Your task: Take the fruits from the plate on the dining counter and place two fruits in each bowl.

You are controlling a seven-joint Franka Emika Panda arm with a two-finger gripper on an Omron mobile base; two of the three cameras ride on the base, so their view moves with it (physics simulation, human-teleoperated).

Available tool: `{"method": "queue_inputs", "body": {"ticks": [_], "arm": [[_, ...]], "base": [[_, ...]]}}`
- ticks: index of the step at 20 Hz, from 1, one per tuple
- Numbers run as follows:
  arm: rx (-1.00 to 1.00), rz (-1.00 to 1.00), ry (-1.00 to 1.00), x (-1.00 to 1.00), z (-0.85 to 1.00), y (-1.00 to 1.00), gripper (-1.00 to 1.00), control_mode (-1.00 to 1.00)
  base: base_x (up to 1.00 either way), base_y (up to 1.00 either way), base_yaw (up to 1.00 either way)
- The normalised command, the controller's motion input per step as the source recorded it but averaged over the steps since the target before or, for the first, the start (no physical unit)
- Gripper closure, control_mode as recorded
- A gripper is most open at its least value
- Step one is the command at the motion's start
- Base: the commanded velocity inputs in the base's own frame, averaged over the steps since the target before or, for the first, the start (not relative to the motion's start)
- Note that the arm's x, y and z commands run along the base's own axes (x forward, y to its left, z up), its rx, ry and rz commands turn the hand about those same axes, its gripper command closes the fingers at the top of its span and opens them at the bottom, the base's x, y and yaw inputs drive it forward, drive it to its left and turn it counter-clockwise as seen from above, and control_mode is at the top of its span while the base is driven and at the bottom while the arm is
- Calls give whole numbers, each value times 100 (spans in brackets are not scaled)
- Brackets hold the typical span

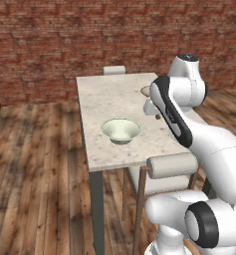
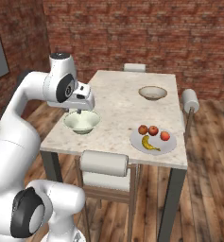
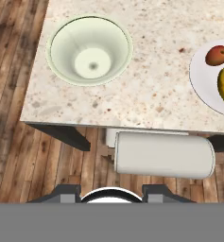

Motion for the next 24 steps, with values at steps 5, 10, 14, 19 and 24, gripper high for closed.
{"method": "queue_inputs", "body": {"ticks": [5, 10, 14, 19, 24], "arm": [[0, 1, 2, 0, -5, -7, -100, -100], [3, 5, 9, 27, -25, -87, -100, -100], [5, 6, 10, 57, -34, -100, -100, -100], [1, 5, 9, 64, -30, -100, -100, -100], [0, 3, 7, 44, -32, -89, -100, -100]], "base": [[0, 0, 0], [0, 0, 0], [0, 0, 0], [0, 0, 0], [0, 0, 0]]}}
